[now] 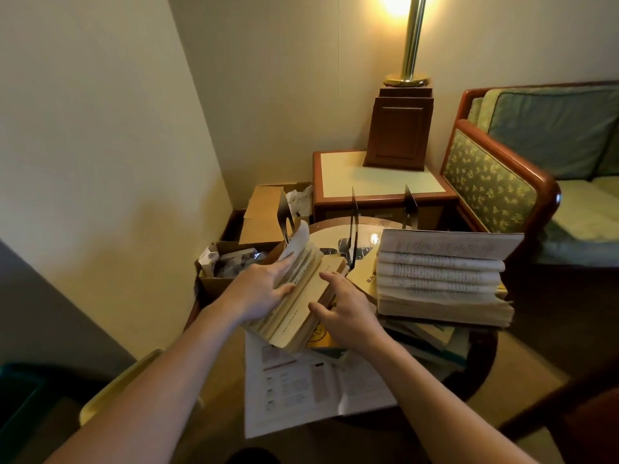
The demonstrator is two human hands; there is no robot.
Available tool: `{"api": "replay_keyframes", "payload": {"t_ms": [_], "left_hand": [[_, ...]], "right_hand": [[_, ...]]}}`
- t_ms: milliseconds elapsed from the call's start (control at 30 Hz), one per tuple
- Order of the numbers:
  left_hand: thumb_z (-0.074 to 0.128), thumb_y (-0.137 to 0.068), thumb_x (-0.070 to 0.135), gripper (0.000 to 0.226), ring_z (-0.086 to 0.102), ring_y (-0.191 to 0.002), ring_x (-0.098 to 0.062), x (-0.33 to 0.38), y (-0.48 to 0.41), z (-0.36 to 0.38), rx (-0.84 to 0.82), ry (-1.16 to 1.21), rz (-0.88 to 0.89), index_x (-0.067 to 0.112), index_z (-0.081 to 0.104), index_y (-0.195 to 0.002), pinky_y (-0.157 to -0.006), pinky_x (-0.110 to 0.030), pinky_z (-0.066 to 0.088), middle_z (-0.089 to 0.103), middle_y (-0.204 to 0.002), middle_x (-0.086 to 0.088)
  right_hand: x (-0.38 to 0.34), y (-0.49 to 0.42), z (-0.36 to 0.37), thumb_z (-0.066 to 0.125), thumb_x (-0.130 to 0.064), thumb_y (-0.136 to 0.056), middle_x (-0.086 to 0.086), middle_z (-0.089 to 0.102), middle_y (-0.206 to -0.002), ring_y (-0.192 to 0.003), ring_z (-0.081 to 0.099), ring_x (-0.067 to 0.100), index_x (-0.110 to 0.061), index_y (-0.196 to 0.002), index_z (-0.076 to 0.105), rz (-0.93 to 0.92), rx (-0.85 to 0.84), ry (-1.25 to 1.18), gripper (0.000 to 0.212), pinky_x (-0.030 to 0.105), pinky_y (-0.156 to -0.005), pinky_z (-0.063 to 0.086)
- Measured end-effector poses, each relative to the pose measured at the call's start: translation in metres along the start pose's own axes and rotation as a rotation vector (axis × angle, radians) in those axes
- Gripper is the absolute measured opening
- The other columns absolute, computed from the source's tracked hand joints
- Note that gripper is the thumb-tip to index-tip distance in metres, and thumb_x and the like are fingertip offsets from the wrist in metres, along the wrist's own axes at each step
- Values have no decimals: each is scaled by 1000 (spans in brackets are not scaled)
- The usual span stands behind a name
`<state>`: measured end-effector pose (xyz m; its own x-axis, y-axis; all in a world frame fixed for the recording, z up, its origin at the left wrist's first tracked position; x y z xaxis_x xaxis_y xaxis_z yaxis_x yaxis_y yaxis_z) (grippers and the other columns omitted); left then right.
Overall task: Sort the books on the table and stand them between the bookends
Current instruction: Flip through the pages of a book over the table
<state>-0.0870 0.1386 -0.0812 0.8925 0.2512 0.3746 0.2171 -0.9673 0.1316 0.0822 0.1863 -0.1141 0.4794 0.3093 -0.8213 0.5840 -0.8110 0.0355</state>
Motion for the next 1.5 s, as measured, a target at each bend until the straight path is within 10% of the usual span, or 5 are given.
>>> {"api": "replay_keyframes", "payload": {"t_ms": [100, 200, 533, 867, 1500], "left_hand": [[47, -105, 27, 57, 57, -65, -8, -14, -1, -10, 87, 90, -69, 40, 22, -155, -48, -14, 38, 64, -91, 5], [45, -105, 22, 52, 59, -65, -18, -29, 1, -16, 173, 229, -140, 38, 31, -153, -51, -25, 46, 57, -85, 9], [51, -102, 16, 49, 62, -106, -24, -77, 30, 9, 363, 982, -377, 34, 46, -148, -79, -42, 58, 53, -141, -2], [51, -101, 15, 47, 65, -110, -29, -92, 45, 60, 370, 1616, -449, 42, 54, -140, -76, -43, 59, 61, -129, -3], [65, -93, 22, 56, 67, -104, -25, -122, 51, 77, 369, 1459, -383, 45, 48, -142, -67, -35, 60, 58, -124, 5]], "right_hand": [[0, -1, 9, 67, -35, -93, -3, 26, -162, -152, 16, 16, -28, -154, 31, 4, -19, 35, 71, 41, -122, 20], [-4, -4, 17, 67, -32, -92, -4, 25, -162, -152, 14, 18, -28, -154, 29, 16, -32, 31, 73, 45, -122, 22], [-1, -1, 45, 62, -39, -95, 0, 12, -166, -154, 4, 26, -30, -156, 24, 22, -101, 170, 73, 54, -123, 17], [-2, -1, 46, 41, -57, -98, 9, 4, -167, -152, -11, 34, -30, -157, 12, -140, -25, 625, 71, 50, -119, -16], [0, -3, 74, 45, -58, -98, -11, -23, -162, -141, -27, 9, -45, -153, -15, -288, -362, 673, 83, 34, -113, -16]]}}
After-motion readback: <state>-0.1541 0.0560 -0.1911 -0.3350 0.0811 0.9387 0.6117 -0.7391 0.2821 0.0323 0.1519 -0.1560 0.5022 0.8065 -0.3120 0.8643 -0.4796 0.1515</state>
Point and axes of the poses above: each hand's wrist, its own y-axis away from the middle knuckle, its own z-axis out of the palm, x = y × z, the point moved 5 cm from there along -y, towards the middle knuckle
